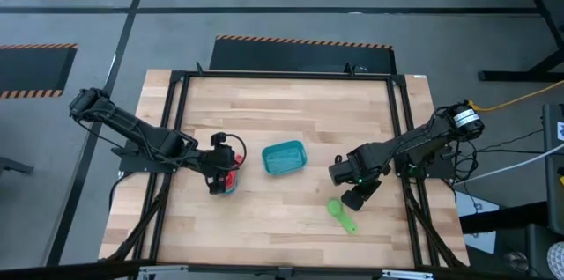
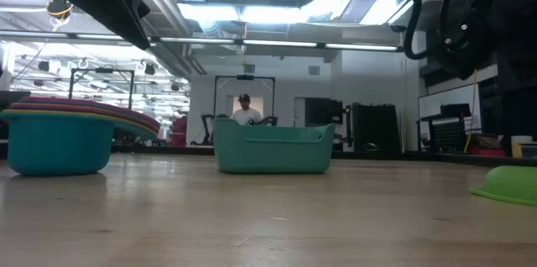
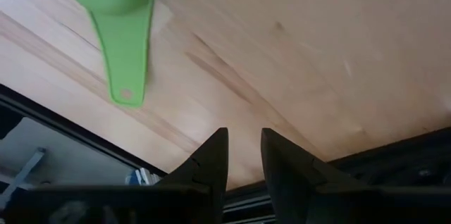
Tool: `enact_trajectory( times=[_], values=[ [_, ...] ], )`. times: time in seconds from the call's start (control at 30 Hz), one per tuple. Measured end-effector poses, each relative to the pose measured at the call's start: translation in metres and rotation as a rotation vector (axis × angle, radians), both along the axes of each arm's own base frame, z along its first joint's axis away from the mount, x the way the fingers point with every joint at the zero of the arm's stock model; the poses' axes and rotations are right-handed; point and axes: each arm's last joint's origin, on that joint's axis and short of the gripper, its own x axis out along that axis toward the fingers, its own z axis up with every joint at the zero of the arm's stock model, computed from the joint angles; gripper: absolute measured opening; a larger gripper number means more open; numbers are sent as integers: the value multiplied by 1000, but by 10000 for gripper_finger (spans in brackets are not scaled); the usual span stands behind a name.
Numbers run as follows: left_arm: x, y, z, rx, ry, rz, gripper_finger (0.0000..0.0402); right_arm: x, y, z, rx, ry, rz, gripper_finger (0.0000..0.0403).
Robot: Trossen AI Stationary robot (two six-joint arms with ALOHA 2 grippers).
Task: Nest measuring cups in basket
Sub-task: Stack the green measuring cup on top of the red measuring cup
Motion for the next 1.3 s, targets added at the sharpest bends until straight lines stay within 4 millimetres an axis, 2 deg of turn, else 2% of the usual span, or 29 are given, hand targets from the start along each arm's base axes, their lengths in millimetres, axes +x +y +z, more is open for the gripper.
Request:
enact_trajectory(
  times=[0.4,0.63,0.73,0.93,1.03,1.13,1.3],
  values=[
    [0,0,0,0,0,0,66,7,2,0,25,-75,-7,90],
    [0,0,0,0,0,0,66,11,4,-1,17,-91,-70,99],
    [0,0,0,0,1,0,66,13,5,0,28,-109,-72,135],
    [-1,1,-1,8,18,0,66,9,12,-1,23,-69,-103,261],
    [-1,1,-1,8,19,0,66,9,21,-1,28,-75,-145,306],
    [-1,1,-1,8,19,0,66,12,35,0,48,-141,-162,321],
    [-1,1,-1,8,19,0,66,13,56,0,70,-222,-153,323]
  ],
)
